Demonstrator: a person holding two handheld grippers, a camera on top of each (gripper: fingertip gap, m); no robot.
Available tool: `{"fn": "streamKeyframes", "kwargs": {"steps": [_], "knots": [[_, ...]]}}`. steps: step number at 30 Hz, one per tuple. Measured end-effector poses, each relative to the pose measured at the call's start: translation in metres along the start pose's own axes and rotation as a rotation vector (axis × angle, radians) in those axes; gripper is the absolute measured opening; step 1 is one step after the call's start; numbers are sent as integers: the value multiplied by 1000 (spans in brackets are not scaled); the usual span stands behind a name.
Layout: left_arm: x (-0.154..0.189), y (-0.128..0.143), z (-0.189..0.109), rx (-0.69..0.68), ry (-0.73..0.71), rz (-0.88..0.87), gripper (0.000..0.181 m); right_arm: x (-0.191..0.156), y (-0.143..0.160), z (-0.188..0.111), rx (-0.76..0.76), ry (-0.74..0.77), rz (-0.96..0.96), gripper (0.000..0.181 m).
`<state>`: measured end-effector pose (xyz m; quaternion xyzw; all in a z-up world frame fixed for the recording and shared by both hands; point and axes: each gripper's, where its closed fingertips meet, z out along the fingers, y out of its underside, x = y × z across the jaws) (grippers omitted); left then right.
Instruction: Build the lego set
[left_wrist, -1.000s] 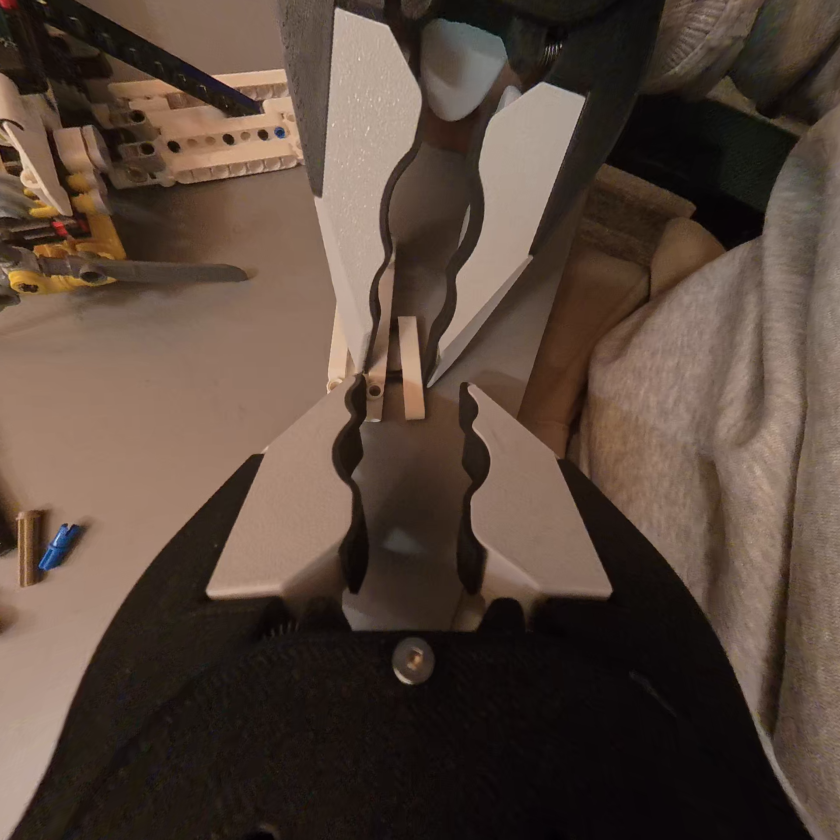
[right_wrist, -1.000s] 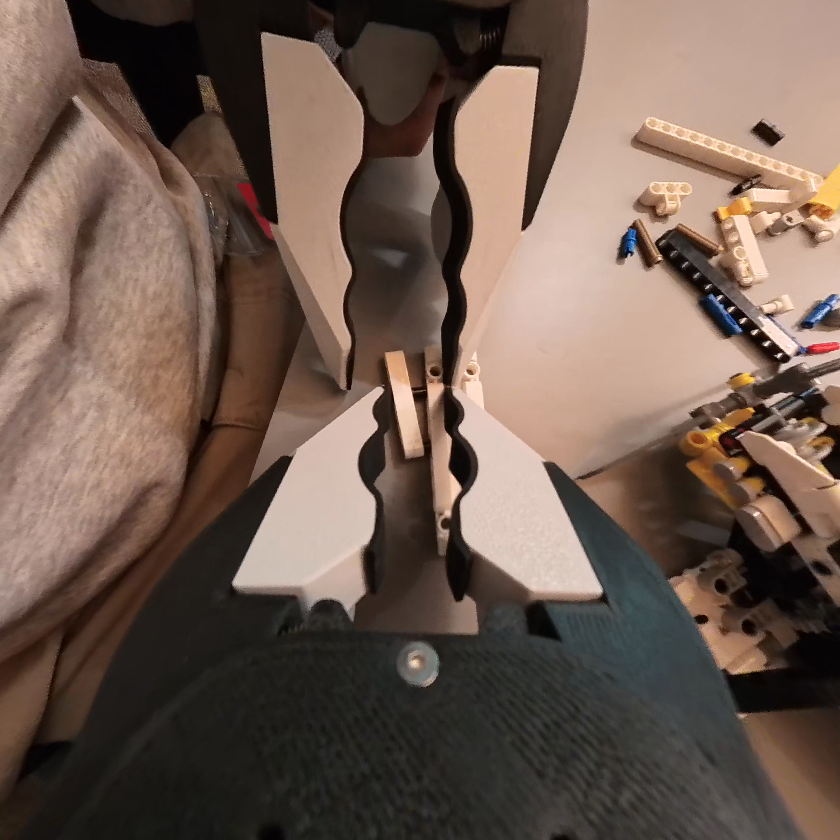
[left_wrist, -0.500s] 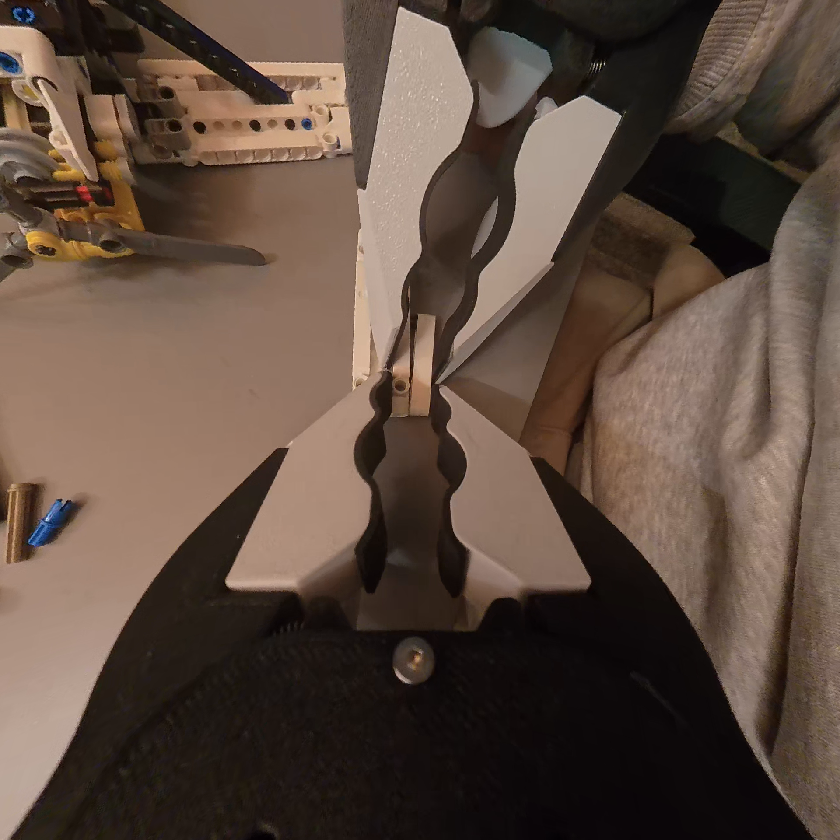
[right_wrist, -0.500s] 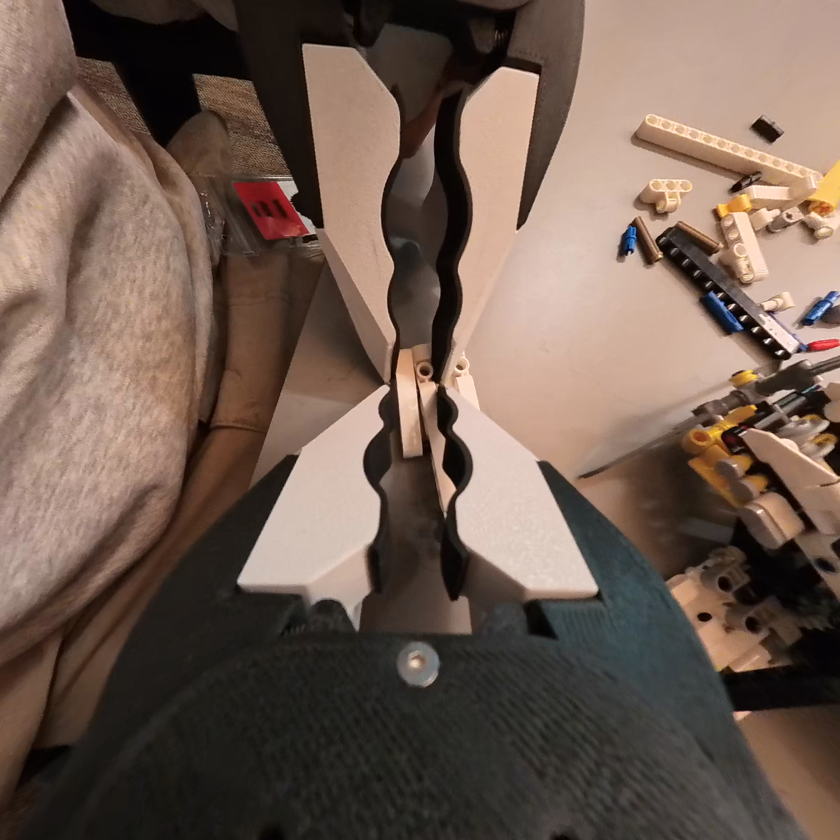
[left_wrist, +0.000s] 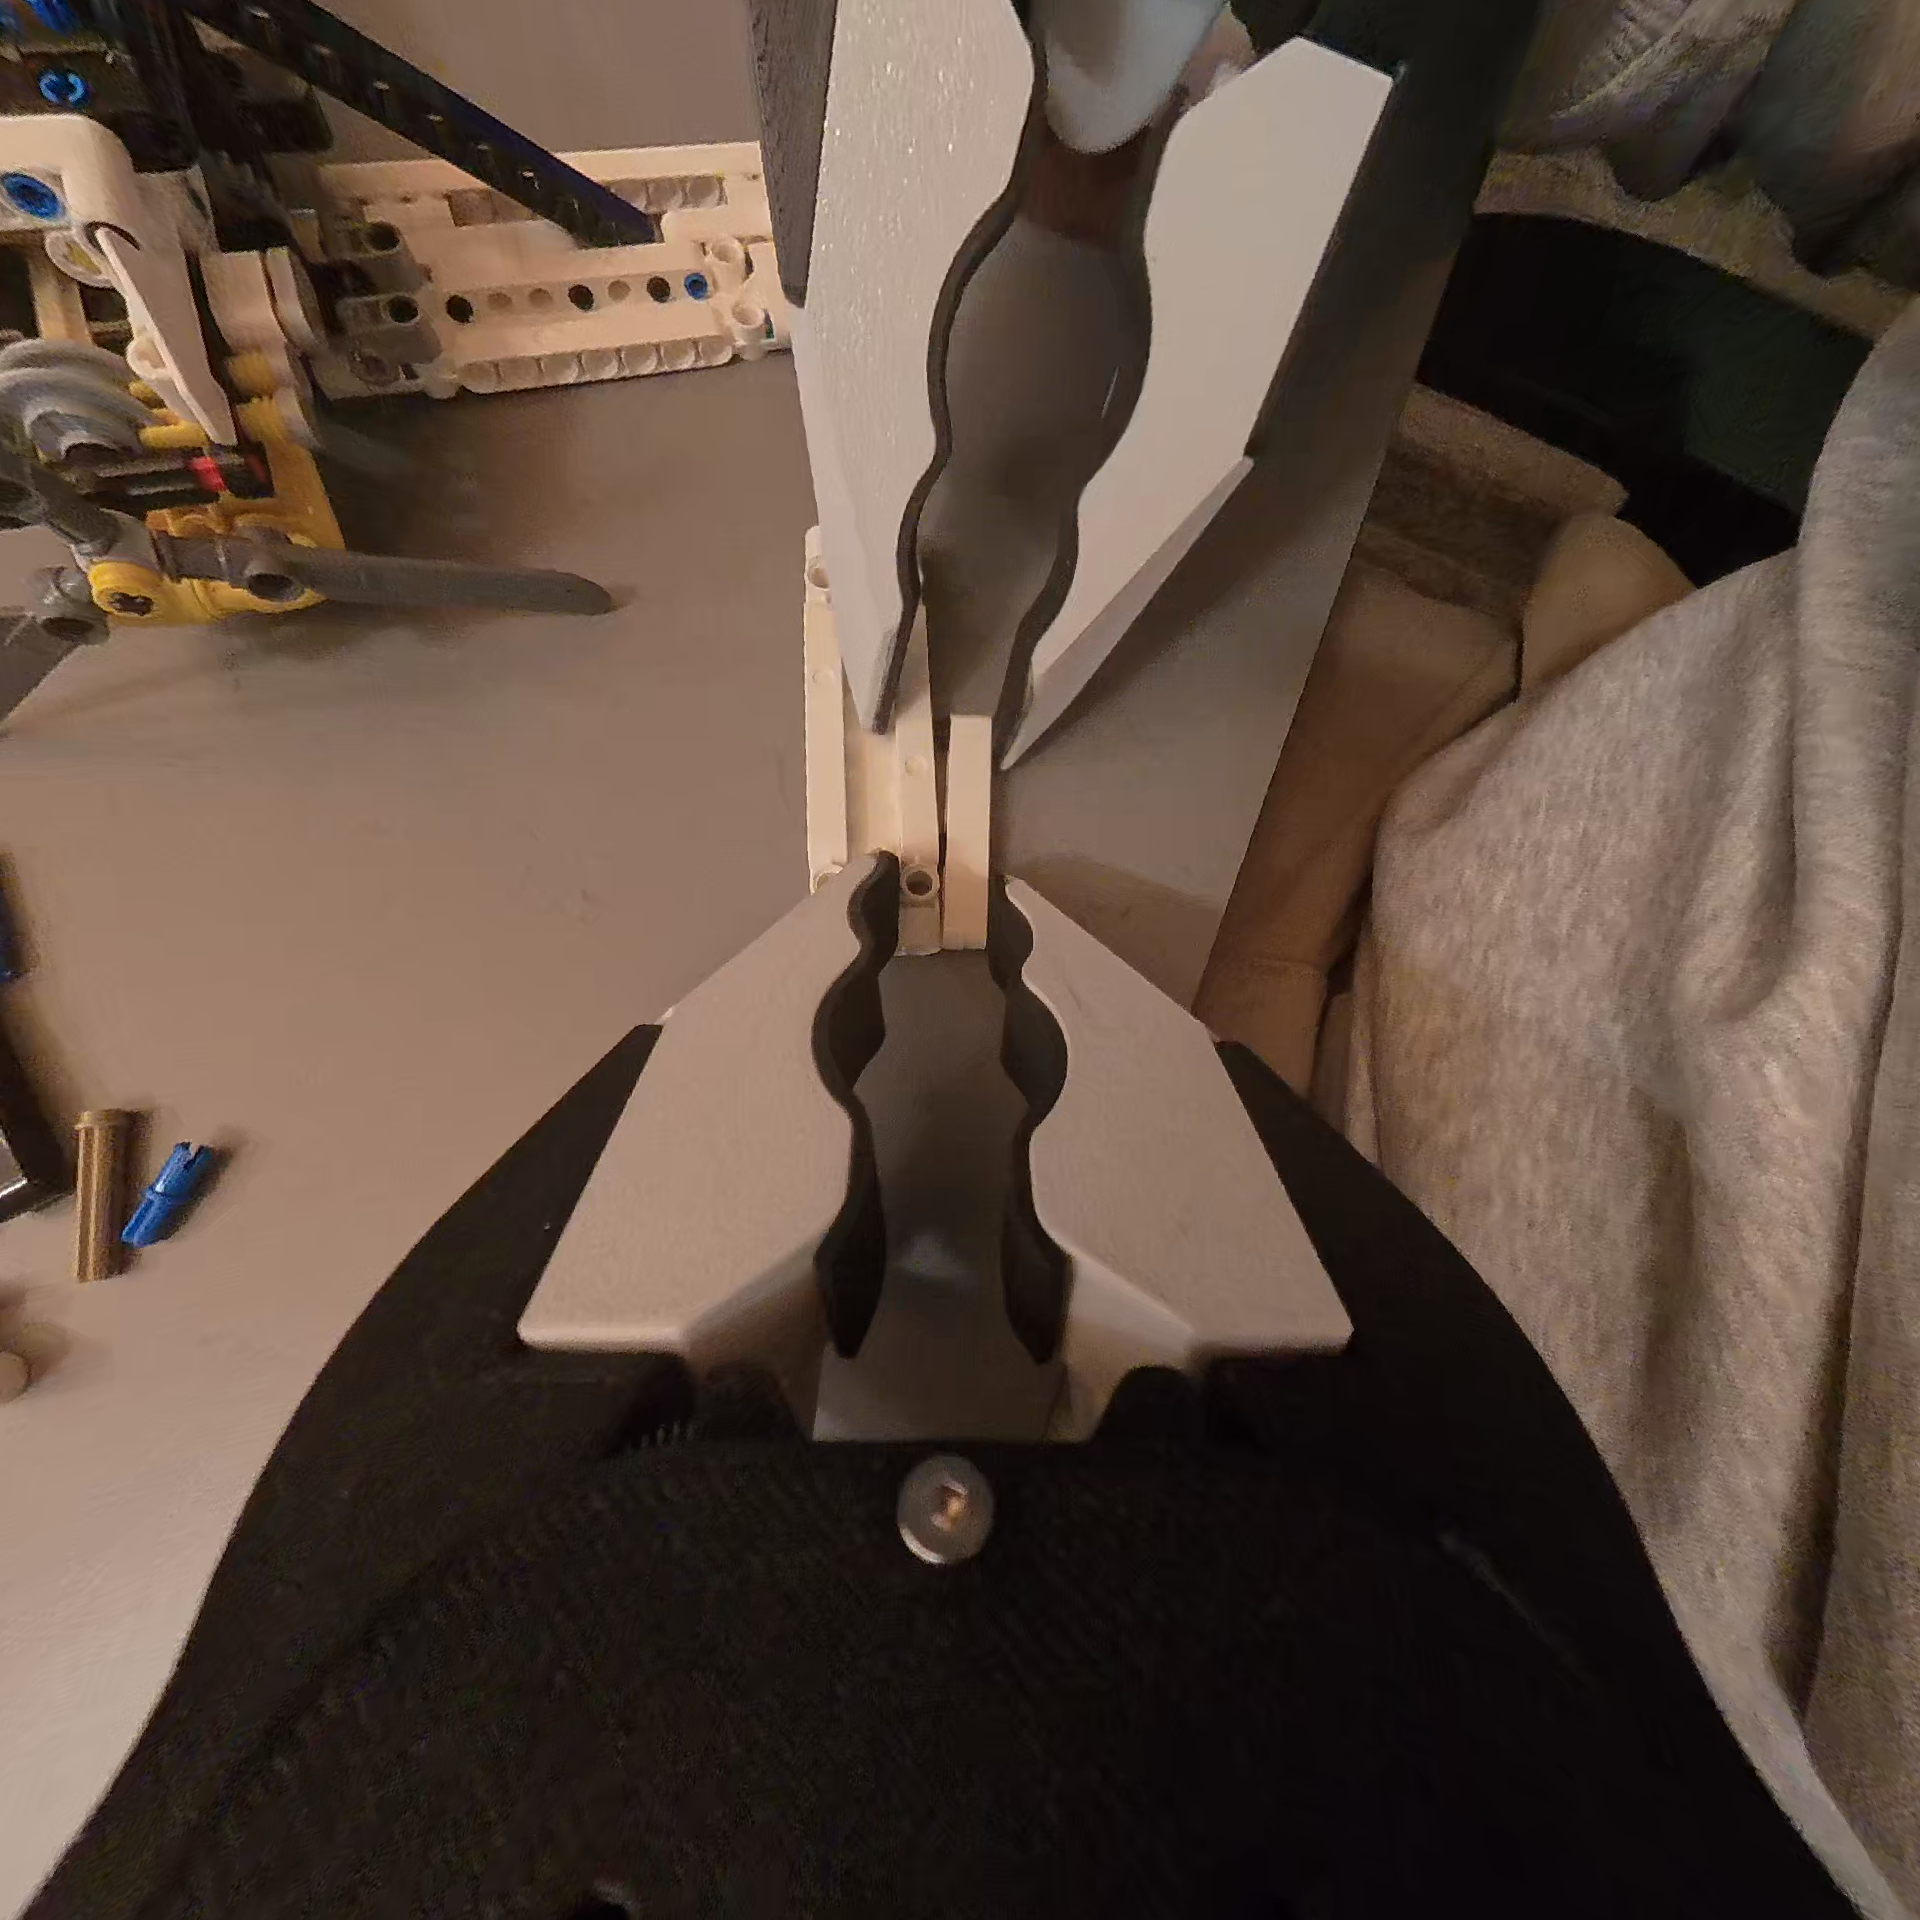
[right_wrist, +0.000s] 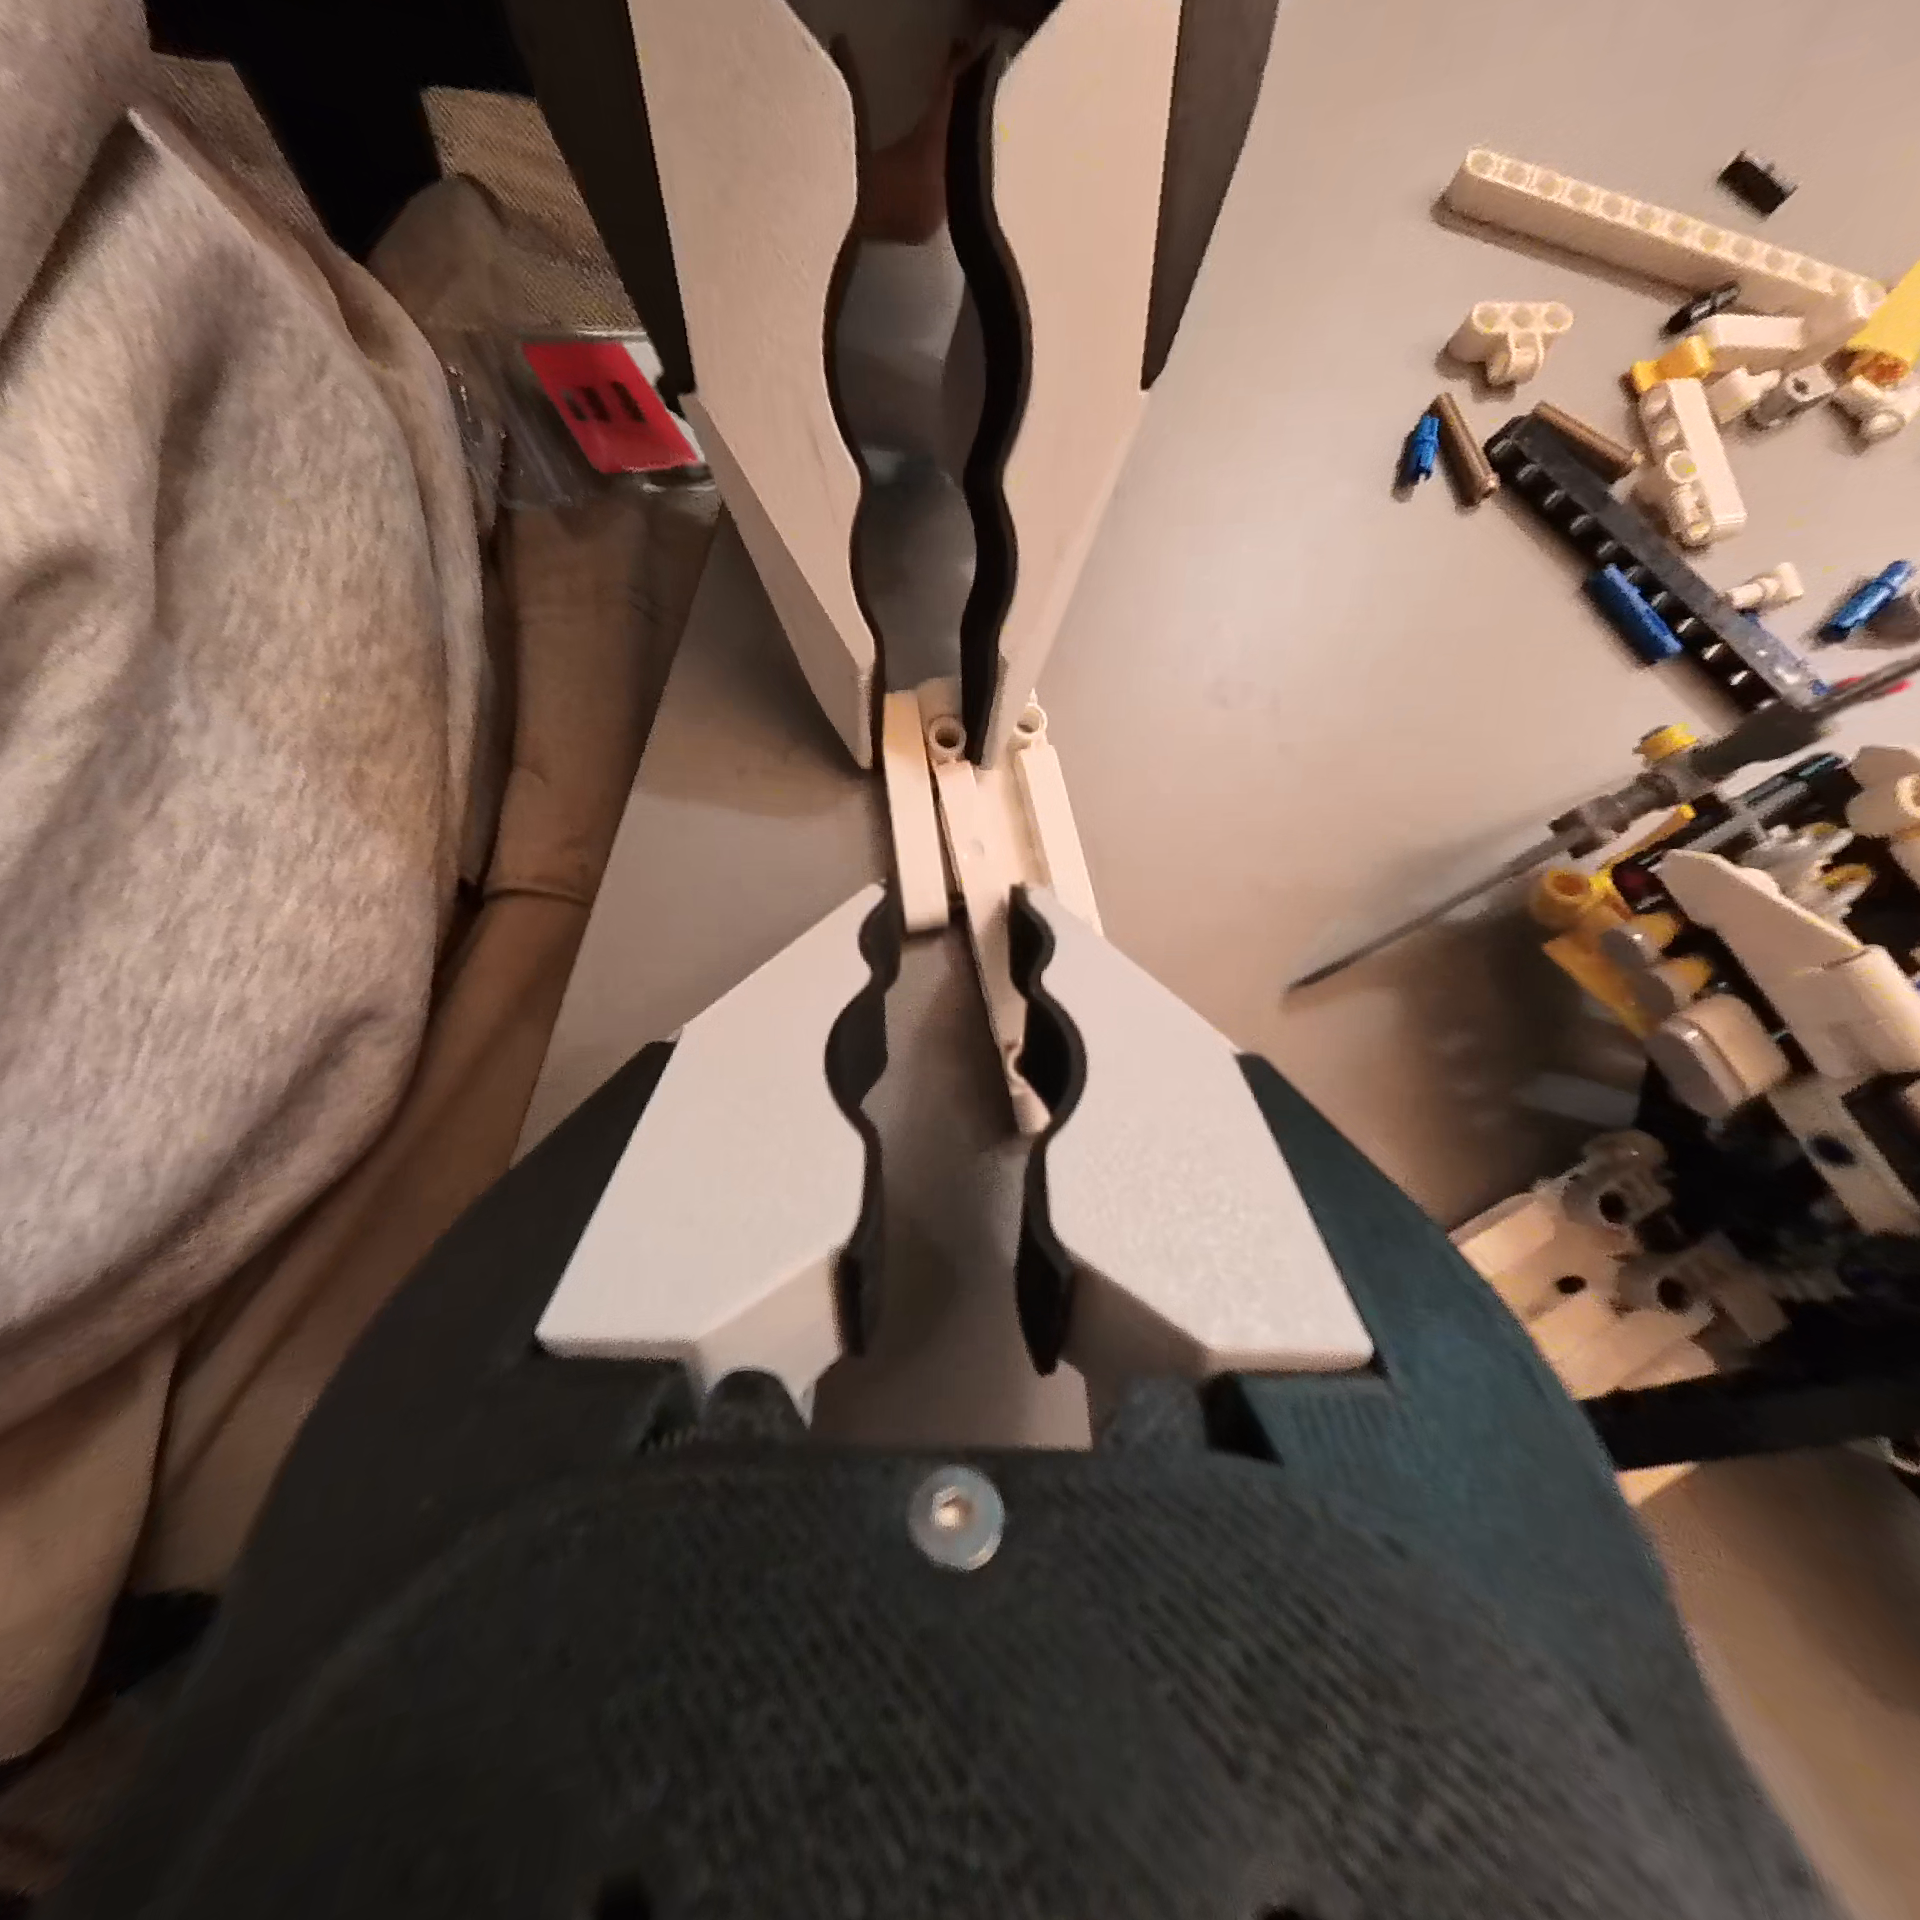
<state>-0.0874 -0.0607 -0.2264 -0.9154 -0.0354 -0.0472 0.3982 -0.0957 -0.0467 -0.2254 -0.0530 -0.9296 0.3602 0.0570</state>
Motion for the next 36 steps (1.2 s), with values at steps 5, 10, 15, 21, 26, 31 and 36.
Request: {"fn": "streamKeyframes", "kwargs": {"steps": [5, 10, 15, 21, 26, 31, 36], "knots": [[0, 0, 0, -3, 2, 4, 16, -1, 0, 0, 20, -40, -8, 18], [-1, 0, -1, -3, -3, 3, 16, -1, -1, 1, 5, -44, -62, 15], [-1, 0, -1, -4, -1, 9, 16, -2, -1, 1, 12, -34, -81, 15], [0, 1, -1, -6, -12, 27, 16, -3, -1, 1, -5, -18, -109, 14], [4, 0, 0, -10, -15, 68, 25, -3, -1, 0, -15, -16, -83, 15], [3, -1, 1, -12, -23, 65, 23, -3, -1, -1, 36, -26, -41, 15], [2, -2, 2, -20, -47, 96, 16, -5, -2, 0, 45, -57, -33, 15]]}}
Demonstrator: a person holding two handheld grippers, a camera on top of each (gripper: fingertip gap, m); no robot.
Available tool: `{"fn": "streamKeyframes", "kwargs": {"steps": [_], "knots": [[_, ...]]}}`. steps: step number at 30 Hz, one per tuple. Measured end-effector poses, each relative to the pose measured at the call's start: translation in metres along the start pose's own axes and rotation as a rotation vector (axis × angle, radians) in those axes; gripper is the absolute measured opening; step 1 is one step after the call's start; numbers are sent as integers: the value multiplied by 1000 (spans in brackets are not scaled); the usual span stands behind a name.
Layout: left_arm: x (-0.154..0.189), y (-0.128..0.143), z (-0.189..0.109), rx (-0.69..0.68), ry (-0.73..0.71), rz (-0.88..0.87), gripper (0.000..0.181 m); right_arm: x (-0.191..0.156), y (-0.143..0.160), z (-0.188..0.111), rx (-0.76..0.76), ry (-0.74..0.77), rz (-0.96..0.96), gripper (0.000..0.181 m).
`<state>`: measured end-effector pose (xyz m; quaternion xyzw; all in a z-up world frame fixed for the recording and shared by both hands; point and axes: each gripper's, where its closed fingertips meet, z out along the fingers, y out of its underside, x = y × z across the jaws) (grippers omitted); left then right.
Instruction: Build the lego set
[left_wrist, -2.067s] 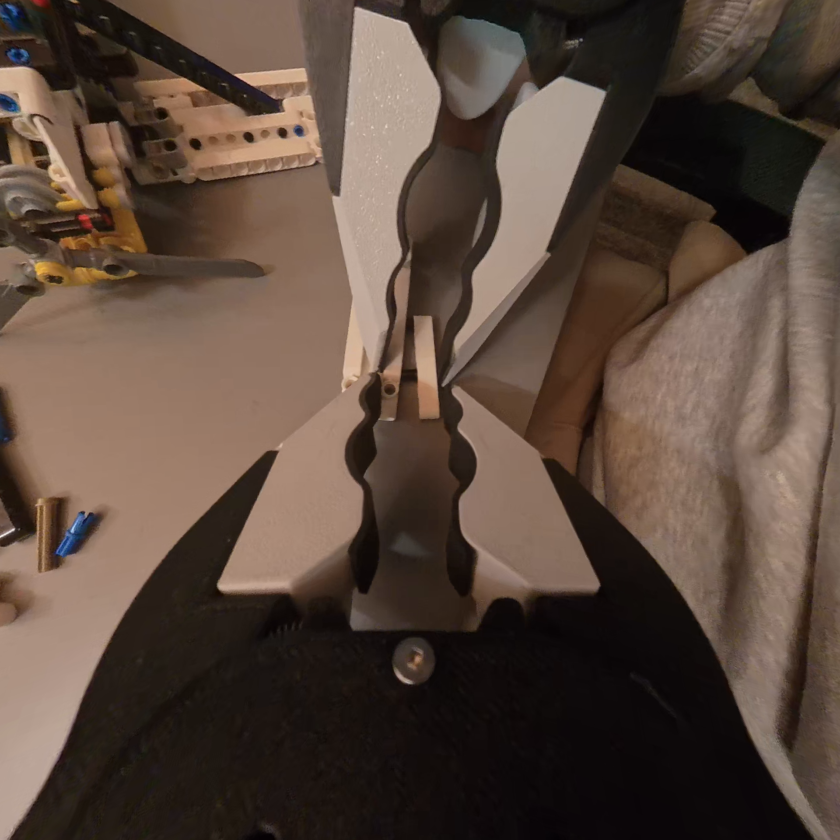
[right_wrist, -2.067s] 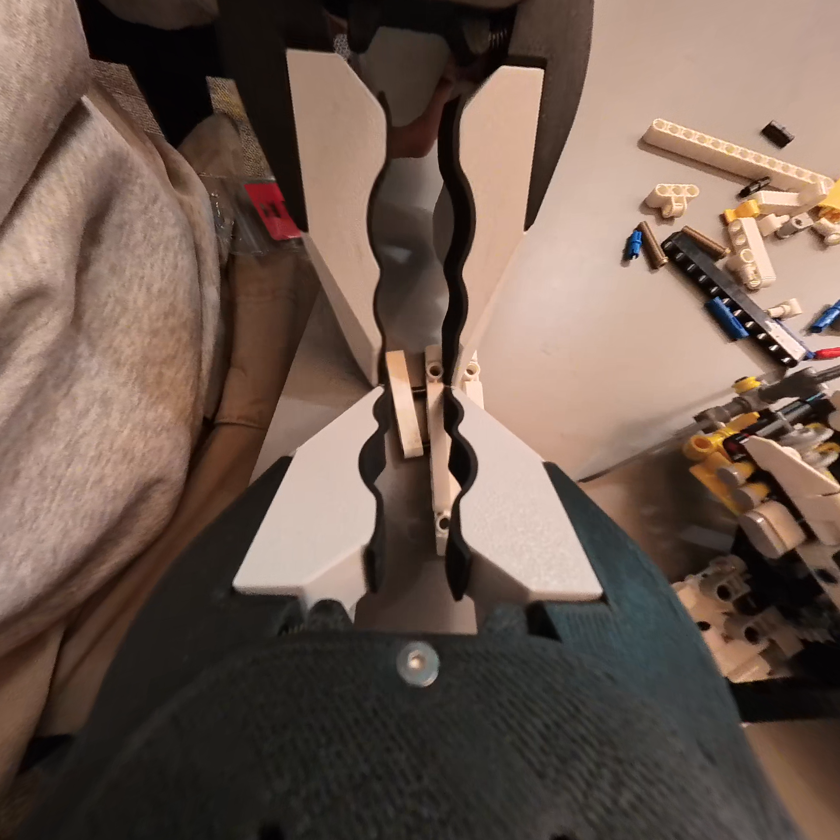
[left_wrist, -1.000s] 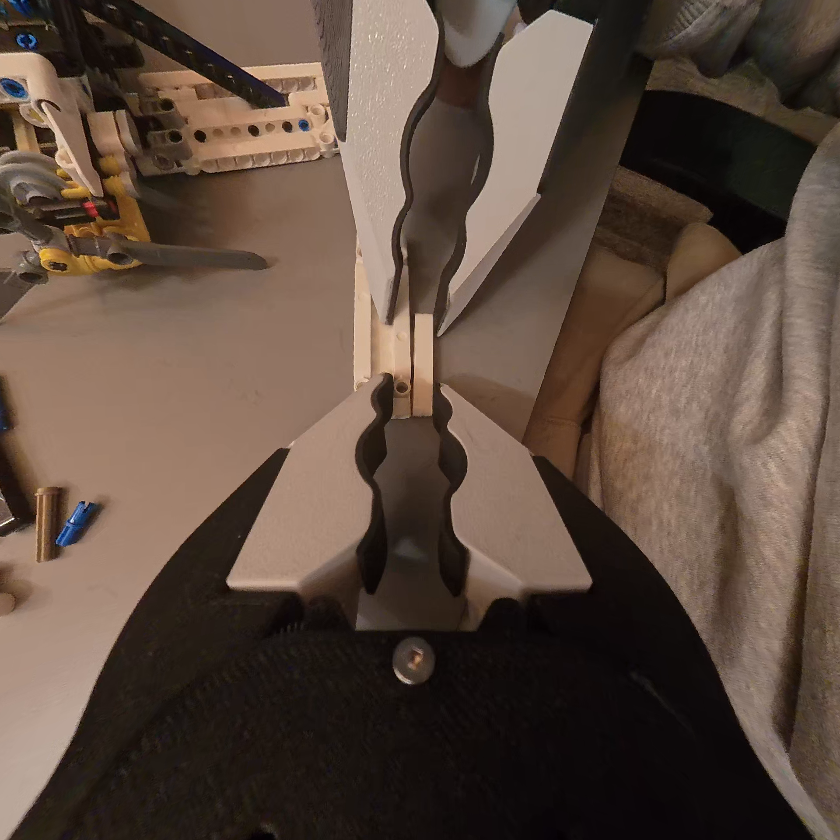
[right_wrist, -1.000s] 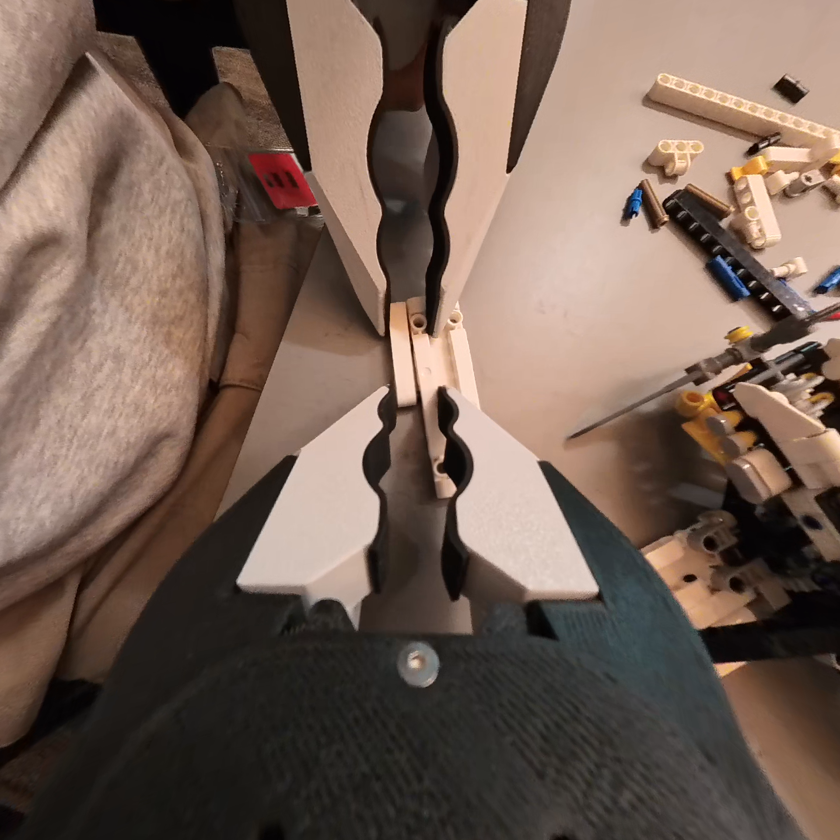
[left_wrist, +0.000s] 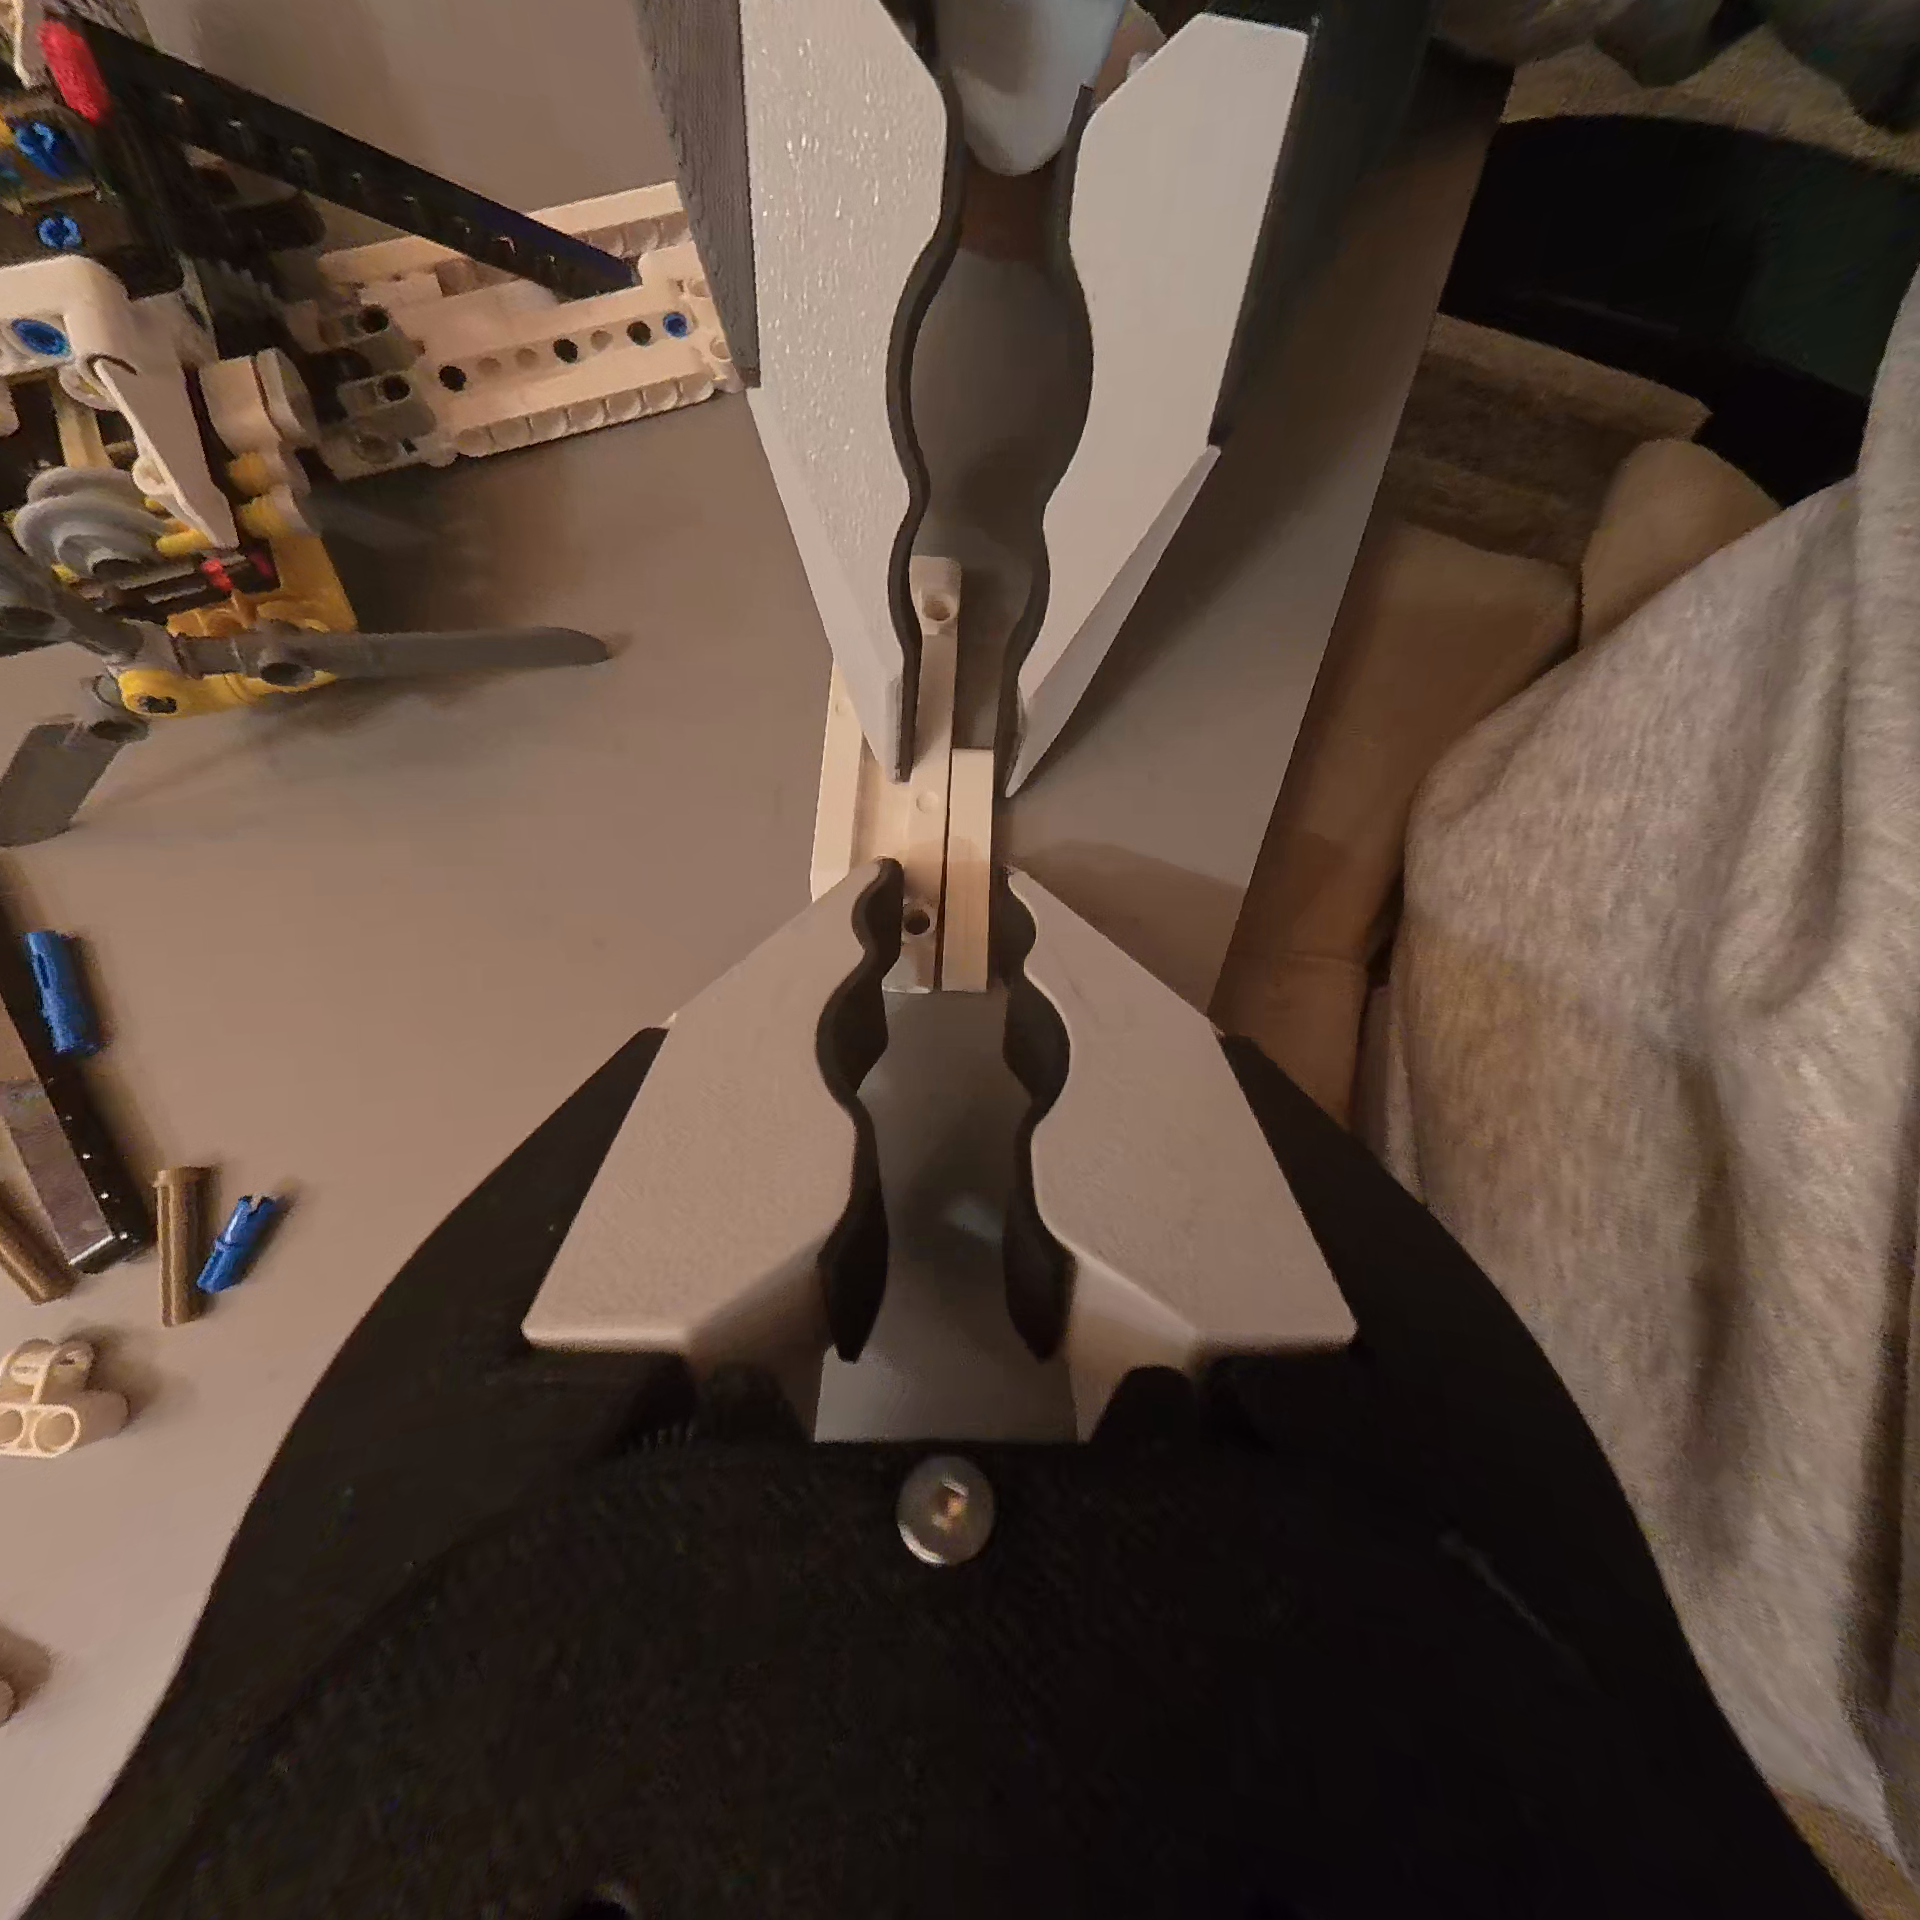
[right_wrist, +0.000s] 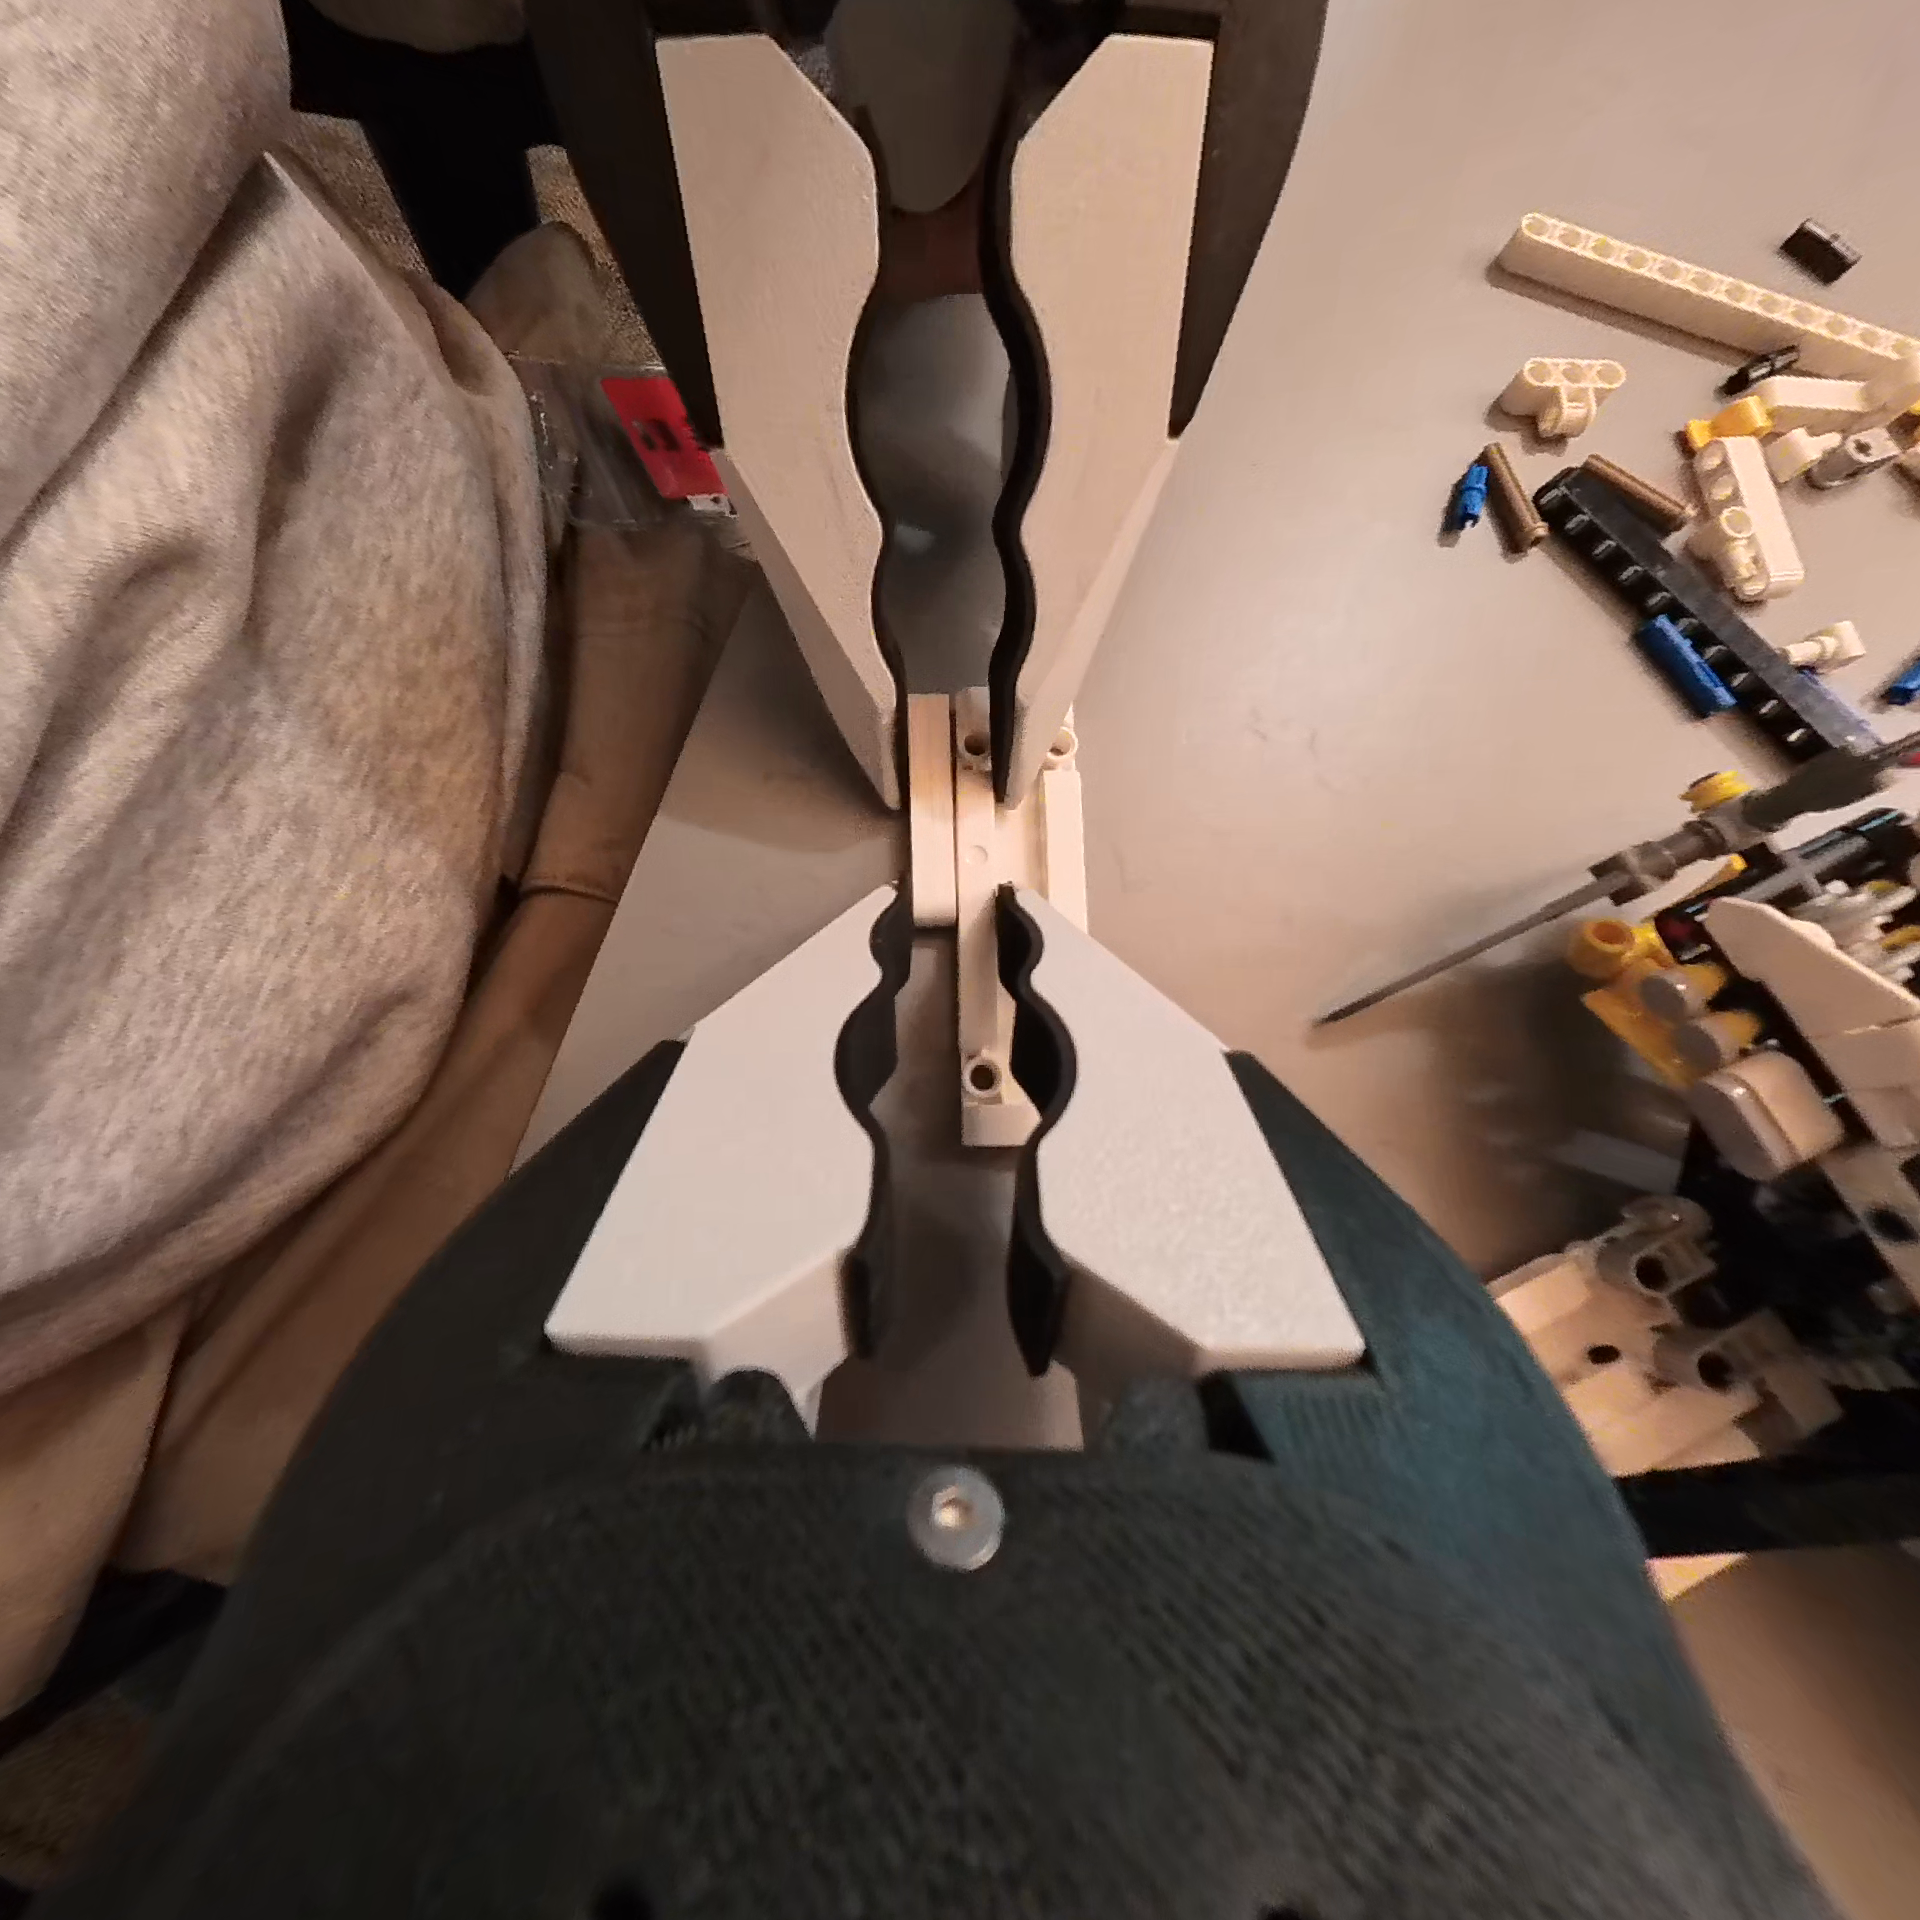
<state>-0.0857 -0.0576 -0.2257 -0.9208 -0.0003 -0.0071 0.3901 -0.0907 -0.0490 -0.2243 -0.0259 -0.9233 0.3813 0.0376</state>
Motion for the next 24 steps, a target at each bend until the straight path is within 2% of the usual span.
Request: {"fn": "streamKeyframes", "kwargs": {"steps": [7, 11, 24], "knots": [[1, 0, 0, -4, 22, -7, 16, 0, 0, 0, 24, -20, 12, 15], [1, 0, 0, -3, -3, 55, 16, 0, 0, 0, 24, -22, 16, 15], [1, 0, 0, -6, 5, 46, 15, -1, 0, -1, 35, -11, -58, 14]]}}
